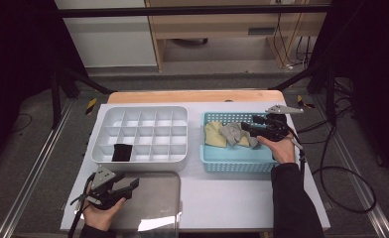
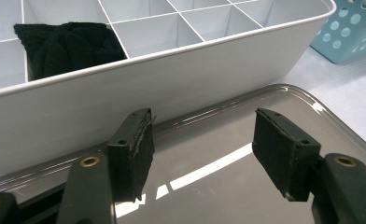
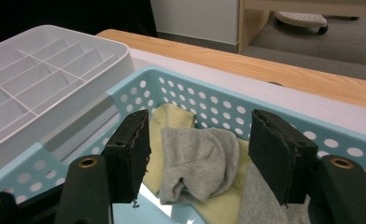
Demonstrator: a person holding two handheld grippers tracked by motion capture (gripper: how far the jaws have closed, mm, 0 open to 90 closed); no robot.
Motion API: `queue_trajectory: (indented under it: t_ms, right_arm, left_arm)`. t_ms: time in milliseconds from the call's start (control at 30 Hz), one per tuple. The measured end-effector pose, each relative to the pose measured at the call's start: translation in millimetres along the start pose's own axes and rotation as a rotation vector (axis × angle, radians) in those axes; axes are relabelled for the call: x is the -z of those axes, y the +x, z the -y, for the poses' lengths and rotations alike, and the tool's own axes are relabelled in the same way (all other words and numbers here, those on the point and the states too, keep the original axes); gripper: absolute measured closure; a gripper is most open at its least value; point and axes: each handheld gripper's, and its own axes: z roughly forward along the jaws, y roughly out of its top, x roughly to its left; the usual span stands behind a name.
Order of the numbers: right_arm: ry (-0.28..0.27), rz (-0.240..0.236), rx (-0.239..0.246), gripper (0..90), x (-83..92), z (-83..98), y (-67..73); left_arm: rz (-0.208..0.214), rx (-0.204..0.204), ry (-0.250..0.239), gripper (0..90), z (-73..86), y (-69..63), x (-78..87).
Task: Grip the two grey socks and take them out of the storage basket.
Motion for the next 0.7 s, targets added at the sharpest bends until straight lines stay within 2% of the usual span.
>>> queue_trajectory:
  t_ms: [367,600,700]
  right_arm:
    - [0.036,0.053,-0.010,40.2,-16.0,9.9,-19.0]
    - [0.091,0.093,-0.010,41.3,-22.6,16.7,-26.8]
    - [0.105,0.095,-0.004,41.5,-24.6,18.2,-27.8]
  left_arm:
    - [-0.004,-0.002,0.007,37.0,1.1,0.4,-1.6]
    - [-0.006,-0.002,0.007,37.2,1.5,0.6,-1.9]
    - [-0.008,-0.006,0.008,37.3,1.7,0.7,-2.3]
